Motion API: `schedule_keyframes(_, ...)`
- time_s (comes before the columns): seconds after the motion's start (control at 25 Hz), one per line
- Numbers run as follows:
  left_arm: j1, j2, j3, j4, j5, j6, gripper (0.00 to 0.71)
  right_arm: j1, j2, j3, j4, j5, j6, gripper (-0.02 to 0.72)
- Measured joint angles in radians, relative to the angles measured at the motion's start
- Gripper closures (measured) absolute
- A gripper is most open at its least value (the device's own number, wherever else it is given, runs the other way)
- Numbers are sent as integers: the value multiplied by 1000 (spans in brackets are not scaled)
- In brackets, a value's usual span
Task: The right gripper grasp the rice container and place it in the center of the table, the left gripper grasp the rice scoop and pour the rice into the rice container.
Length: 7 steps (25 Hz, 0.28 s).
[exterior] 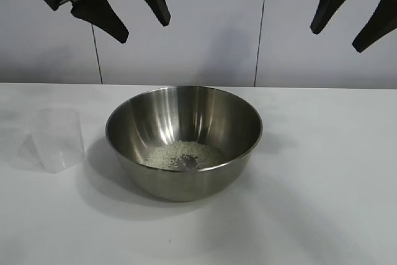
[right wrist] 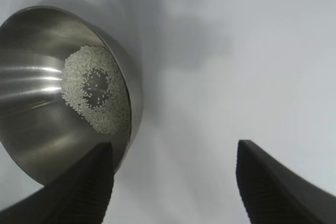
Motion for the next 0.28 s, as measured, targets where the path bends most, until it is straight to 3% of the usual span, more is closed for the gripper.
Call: schedule_keyframes(0.28, 0, 0, 0, 3, 2, 0, 233, 0, 0, 1, 0, -146, 0, 240)
